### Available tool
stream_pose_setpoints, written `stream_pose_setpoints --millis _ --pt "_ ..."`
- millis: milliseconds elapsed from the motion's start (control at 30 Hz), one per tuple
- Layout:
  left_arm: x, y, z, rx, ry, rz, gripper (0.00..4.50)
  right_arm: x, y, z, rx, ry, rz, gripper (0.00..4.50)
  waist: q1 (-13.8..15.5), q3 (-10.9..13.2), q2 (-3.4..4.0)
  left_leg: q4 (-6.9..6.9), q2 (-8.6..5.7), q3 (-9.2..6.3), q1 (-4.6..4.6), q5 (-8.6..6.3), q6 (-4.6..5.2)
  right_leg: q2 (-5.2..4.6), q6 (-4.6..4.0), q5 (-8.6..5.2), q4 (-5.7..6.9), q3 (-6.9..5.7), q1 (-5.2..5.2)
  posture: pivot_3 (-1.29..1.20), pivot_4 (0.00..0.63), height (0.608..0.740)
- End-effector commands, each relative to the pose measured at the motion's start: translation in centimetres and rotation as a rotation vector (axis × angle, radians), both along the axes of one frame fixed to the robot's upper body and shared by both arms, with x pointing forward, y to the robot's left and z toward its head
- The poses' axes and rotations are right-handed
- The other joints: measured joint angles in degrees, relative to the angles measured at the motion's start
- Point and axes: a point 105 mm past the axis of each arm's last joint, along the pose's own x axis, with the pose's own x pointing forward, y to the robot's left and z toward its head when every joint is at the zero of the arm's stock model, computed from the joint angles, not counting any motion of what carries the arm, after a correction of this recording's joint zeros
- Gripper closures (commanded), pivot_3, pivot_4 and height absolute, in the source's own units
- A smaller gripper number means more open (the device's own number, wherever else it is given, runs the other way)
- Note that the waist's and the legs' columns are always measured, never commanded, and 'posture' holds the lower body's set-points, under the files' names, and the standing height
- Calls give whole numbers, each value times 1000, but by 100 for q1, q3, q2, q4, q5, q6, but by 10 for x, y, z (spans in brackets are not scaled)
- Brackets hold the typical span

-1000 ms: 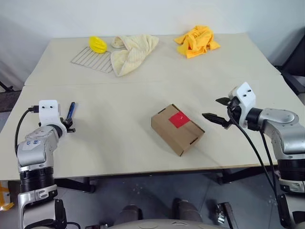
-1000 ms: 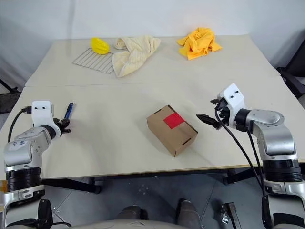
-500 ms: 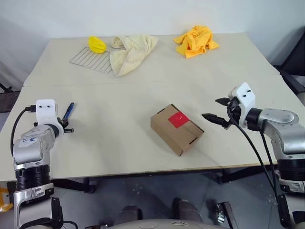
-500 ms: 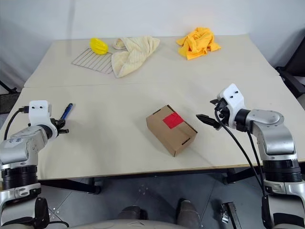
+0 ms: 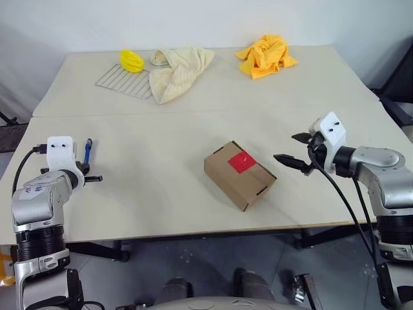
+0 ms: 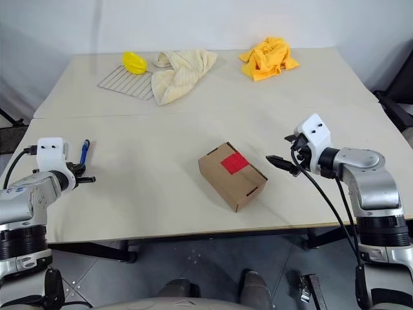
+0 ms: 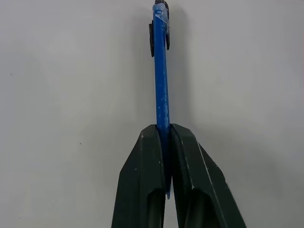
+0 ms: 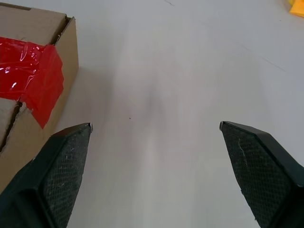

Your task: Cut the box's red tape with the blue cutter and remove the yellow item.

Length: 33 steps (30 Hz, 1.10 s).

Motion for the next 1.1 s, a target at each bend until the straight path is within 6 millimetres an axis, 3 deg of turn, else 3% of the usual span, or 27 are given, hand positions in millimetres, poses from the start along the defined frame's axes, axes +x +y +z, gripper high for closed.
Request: stream_pose_setpoints --millis 33,333,533,1000,1033,1100 --pt "-5 2 -10 -8 50 2 4493 0 0 12 -25 -49 8 0 -1 0 0 0 0 0 0 0 0 0 0 0 0 0 0 0 150 740" --pt "-3 -4 -5 82 56 -73 4493 1 -2 12 -27 -52 0 0 4 0 0 0 0 1 1 0 -1 0 0 0 0 1 0 0 150 740" --pt "-5 -6 -12 94 99 -69 4493 2 -1 11 -27 -51 3 0 20 0 0 0 0 1 1 0 0 0 0 0 1 1 0 0 150 740" --pt "1 -16 1 50 31 -51 232 3 -2 11 -39 -45 11 0 46 0 0 1 -3 0 2 0 0 -4 0 0 3 1 2 0 150 740" --pt "-1 -12 1 49 30 -35 27 3 -2 11 -40 -44 12 0 45 0 0 1 -3 0 2 0 0 -4 0 0 3 1 2 0 150 740" --pt "-2 -4 -1 41 32 -13 27 3 -1 11 -41 -43 14 0 36 0 0 1 -3 0 2 0 0 -4 0 0 4 1 2 0 150 740"
